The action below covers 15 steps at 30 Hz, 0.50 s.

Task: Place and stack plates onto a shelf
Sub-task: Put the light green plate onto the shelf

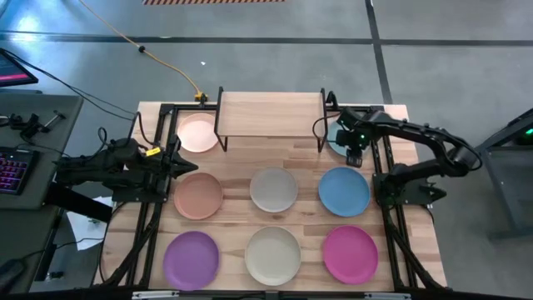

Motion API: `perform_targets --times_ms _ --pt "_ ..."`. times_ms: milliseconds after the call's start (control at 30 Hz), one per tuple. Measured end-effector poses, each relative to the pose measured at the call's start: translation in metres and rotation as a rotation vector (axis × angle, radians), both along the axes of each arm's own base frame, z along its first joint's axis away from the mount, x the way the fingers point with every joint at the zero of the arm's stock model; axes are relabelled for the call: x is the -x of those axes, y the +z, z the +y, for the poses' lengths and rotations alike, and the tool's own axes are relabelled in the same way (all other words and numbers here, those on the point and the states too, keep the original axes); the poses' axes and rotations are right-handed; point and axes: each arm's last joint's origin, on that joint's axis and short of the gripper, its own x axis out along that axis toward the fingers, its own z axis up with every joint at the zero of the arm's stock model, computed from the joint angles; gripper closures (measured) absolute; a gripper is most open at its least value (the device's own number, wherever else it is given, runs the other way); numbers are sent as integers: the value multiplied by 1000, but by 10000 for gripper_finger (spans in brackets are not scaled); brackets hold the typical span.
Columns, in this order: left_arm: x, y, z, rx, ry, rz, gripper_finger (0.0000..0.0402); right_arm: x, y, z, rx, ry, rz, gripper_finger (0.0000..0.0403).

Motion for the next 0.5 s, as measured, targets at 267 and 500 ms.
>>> perform_targets --times_ms 267,500 --pt "0 0 0 0 0 0 401 -2 -10 -2 -51 1 51 270" --pt "0 0 0 0 0 0 401 -5 -23 -5 -98 1 102 270"
